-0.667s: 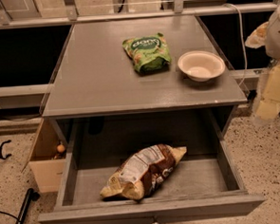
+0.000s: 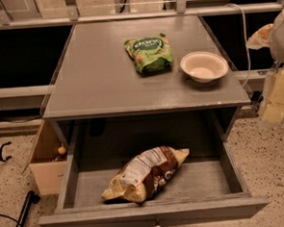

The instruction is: Pick brown chip bag from top drawer and place on counter

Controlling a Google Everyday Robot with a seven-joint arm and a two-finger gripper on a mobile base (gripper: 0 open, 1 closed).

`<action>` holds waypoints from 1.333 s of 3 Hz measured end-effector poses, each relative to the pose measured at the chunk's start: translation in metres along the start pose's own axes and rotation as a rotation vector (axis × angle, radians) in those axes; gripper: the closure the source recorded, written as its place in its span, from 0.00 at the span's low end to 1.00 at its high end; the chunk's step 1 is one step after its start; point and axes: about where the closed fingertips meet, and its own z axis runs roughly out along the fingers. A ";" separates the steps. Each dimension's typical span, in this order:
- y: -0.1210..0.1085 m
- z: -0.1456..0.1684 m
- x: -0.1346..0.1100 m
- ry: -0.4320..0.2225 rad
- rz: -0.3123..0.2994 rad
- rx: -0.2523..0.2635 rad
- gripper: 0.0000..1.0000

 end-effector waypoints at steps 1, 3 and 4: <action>0.004 0.024 0.003 -0.150 -0.142 -0.036 0.00; 0.010 0.047 0.000 -0.243 -0.359 -0.061 0.00; 0.010 0.047 0.000 -0.243 -0.359 -0.061 0.00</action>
Offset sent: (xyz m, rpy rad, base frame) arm 0.0002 0.0115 -0.0738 0.1804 -0.0649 0.6239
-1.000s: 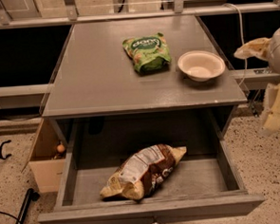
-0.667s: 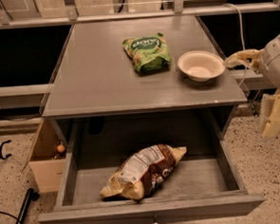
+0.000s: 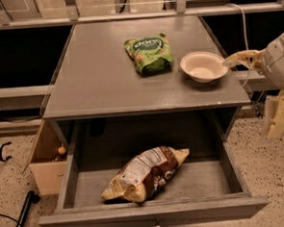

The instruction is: Pick brown chip bag from top drawer and place on counter

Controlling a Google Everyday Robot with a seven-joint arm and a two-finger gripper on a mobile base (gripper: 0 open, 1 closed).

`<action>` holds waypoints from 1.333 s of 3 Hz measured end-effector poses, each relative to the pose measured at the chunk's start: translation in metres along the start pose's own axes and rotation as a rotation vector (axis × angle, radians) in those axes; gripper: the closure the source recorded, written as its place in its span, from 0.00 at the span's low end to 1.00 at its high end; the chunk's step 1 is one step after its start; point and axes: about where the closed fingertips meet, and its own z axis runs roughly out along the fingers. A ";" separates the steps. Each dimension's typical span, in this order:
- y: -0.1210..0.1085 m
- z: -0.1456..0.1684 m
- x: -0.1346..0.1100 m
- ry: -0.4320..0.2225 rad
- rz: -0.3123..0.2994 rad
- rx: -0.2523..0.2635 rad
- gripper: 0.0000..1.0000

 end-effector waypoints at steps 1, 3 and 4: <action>0.004 0.014 -0.012 -0.048 -0.076 -0.008 0.00; 0.032 0.082 -0.052 -0.204 -0.265 -0.052 0.12; 0.035 0.103 -0.059 -0.228 -0.301 -0.049 0.12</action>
Offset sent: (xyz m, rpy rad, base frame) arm -0.0317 0.0785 -0.0659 0.1408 -0.0264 0.3724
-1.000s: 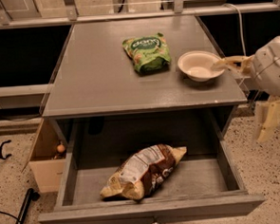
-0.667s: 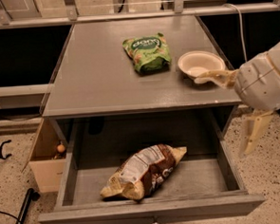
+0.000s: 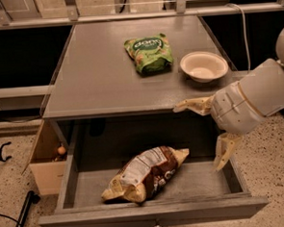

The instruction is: Pick brown chip bag from top drawer and place on counter

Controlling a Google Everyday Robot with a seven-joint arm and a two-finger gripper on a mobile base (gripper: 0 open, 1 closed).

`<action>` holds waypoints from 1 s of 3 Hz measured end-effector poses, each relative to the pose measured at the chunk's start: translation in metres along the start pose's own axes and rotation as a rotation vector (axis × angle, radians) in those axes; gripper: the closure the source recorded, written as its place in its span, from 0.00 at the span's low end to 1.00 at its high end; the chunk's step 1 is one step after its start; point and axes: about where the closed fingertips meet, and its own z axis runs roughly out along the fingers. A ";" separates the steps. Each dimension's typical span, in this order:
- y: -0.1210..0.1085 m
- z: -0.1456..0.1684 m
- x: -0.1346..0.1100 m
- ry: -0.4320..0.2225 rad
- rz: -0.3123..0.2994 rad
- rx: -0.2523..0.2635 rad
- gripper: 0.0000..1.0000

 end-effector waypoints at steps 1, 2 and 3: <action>-0.007 0.043 0.014 0.001 -0.027 -0.003 0.05; -0.009 0.070 0.025 0.013 -0.029 -0.028 0.00; -0.009 0.071 0.026 0.017 -0.032 -0.026 0.00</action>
Offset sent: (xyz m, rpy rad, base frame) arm 0.0422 0.0324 -0.0964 -0.0556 0.0146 0.0339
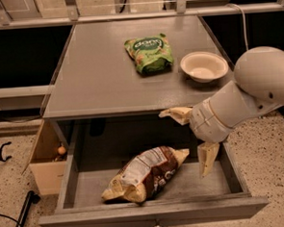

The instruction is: Pick brown chip bag from top drawer and place on counter

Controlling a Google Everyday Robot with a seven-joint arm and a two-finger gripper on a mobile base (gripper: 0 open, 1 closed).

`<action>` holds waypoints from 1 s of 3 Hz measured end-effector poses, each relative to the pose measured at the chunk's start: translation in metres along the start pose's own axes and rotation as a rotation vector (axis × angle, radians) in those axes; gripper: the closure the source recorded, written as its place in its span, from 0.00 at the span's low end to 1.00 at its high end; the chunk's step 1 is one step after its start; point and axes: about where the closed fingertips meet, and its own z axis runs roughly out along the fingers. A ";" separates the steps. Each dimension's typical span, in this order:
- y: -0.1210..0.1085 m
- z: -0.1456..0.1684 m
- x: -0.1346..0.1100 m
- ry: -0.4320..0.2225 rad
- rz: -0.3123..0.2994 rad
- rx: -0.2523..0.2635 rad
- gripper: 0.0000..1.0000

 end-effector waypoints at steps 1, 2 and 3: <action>0.001 0.009 0.008 0.022 -0.011 0.013 0.00; 0.000 0.031 0.023 0.043 -0.035 0.040 0.03; -0.008 0.058 0.038 0.059 -0.055 0.071 0.06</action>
Offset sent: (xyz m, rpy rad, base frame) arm 0.0369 0.0020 -0.0640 -0.0131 -0.1323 -0.0189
